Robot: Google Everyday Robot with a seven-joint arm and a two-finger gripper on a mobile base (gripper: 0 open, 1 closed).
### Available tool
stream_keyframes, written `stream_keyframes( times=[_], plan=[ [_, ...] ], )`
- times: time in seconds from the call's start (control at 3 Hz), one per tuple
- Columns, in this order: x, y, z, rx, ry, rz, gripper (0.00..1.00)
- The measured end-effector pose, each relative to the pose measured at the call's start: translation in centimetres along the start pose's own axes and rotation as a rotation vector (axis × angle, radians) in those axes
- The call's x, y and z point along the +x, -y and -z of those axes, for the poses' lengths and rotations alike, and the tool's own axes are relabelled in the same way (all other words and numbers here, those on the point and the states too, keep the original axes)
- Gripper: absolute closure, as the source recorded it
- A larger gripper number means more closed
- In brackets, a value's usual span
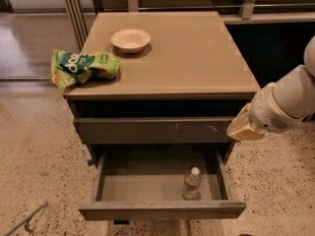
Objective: Pick water bottle from middle drawer and place on counter
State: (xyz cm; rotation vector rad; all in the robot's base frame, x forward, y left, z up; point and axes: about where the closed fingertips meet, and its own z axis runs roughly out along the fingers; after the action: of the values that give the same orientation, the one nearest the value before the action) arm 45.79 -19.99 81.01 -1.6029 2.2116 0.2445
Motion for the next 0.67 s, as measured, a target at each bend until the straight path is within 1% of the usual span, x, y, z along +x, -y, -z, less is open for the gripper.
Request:
stream_keyframes(
  times=[0.33,0.67],
  plan=[
    [0.0,0.0,0.0,0.000,0.000,0.000,1.00],
    [1.5,0.3,-1.7,0.020,-0.011,0.014,1.00]
  ],
)
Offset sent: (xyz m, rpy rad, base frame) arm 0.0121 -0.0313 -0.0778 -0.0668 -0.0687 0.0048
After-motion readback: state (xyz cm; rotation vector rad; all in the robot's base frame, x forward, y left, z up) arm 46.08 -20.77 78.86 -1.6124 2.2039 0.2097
